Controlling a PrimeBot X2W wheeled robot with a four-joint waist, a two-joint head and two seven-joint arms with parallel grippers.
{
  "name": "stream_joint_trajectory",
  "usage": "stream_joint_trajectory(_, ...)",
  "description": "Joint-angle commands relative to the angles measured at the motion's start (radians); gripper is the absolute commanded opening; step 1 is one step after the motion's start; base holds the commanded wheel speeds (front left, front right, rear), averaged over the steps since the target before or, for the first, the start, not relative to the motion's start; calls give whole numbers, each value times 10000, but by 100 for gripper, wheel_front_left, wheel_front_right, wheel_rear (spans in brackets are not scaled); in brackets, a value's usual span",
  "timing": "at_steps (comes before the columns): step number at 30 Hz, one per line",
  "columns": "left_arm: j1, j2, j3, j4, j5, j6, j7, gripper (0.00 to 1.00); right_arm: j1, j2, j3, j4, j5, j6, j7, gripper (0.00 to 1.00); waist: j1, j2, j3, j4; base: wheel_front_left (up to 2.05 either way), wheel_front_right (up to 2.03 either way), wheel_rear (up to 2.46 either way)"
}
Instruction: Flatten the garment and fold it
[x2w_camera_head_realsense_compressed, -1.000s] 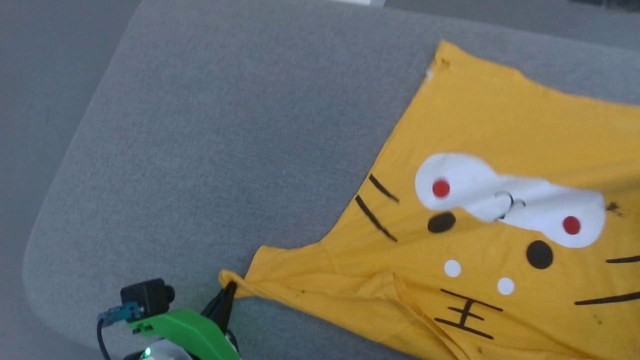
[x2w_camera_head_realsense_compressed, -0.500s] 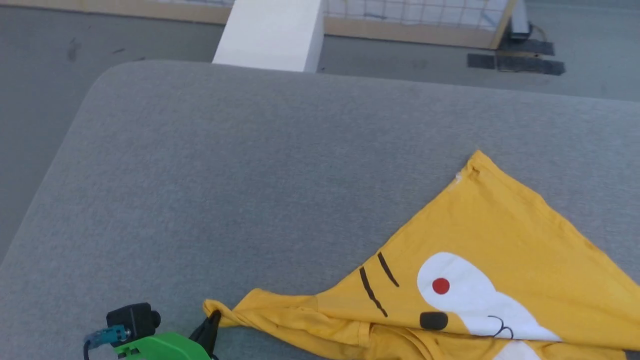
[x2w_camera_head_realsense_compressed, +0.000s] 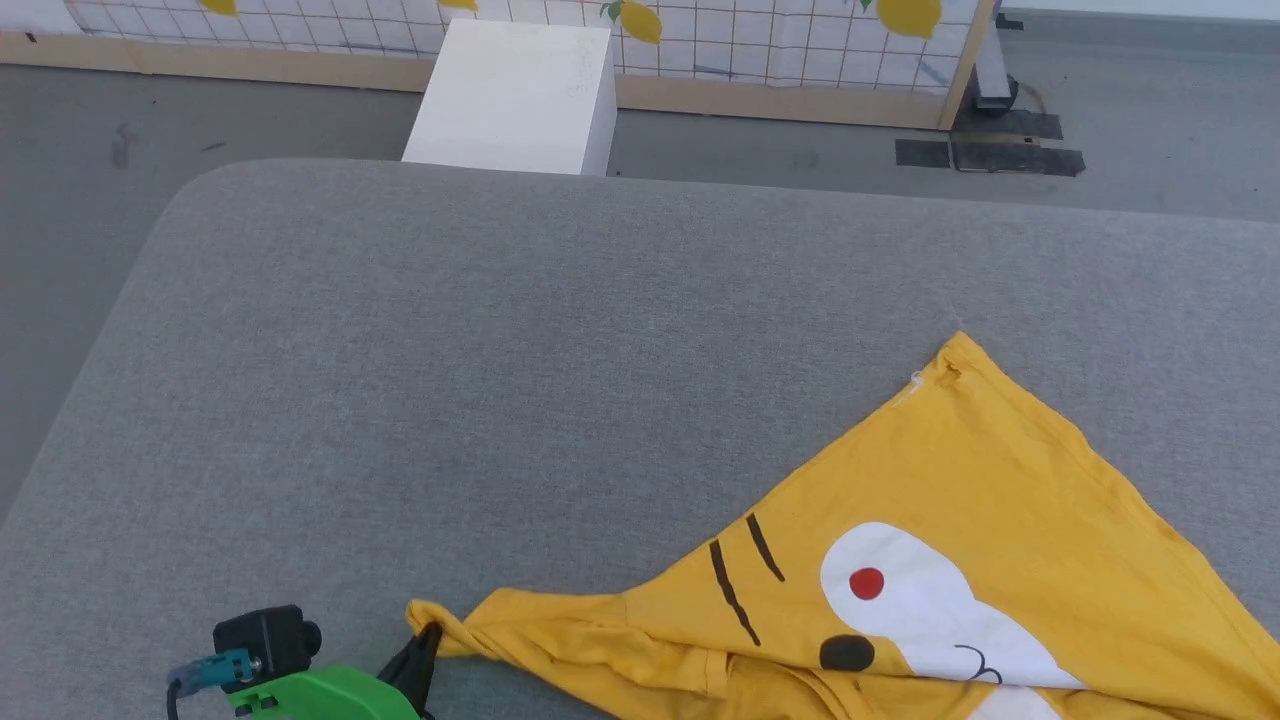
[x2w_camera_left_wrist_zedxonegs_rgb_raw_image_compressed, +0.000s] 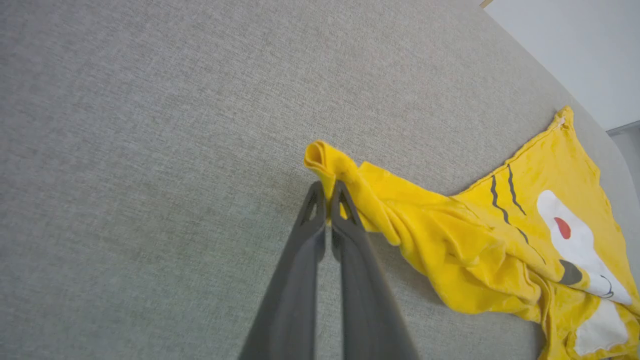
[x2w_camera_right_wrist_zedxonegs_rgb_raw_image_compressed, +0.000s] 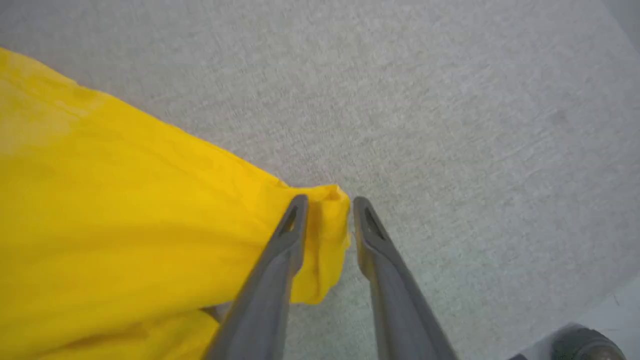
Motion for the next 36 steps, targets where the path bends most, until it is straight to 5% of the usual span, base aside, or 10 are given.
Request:
stream_joint_trajectory(1, -4, 55, -12, 23, -12, 6, -42, 0, -324, 3, 99, -203, -159, -15, -768, 100, 0, 0, 18, 54, 0, 0, 0)
stream_joint_trajectory(9, -141, 57, -19, 70, -44, -23, -121, 0, -1749, -594, 3165, -643, 128, -15, -5638, 100, 0, 0, 192, 212, 0, 0, 0)
stream_joint_trajectory(14, -372, 27, -87, 91, -48, -76, -165, 0, -2946, -1309, 5135, 297, 144, -15, -6719, 100, 0, 0, 470, 371, 0, 0, 0)
stream_joint_trajectory(22, -821, -160, -337, 306, -82, -247, -299, 0, -5381, -2238, 6978, 3311, -45, -15, -4779, 100, 0, 0, 1136, 921, 0, 0, 0)
stream_joint_trajectory(34, -1247, -419, -621, 750, -141, -450, -570, 0, -7313, -2683, 7506, 5540, -536, -15, -459, 98, 0, 0, 1778, 1636, 0, 0, 0)
stream_joint_trajectory(35, -1261, -432, -631, 777, -147, -455, -591, 0, -7364, -2693, 7544, 5610, -581, -15, -184, 67, 0, 0, 1797, 1650, 0, 0, 0)
stream_joint_trajectory(36, -1269, -439, -640, 799, -151, -459, -603, 0, -7394, -2701, 7564, 5645, -614, -15, 7, 46, 0, 0, 1809, 1656, 0, 0, 0)
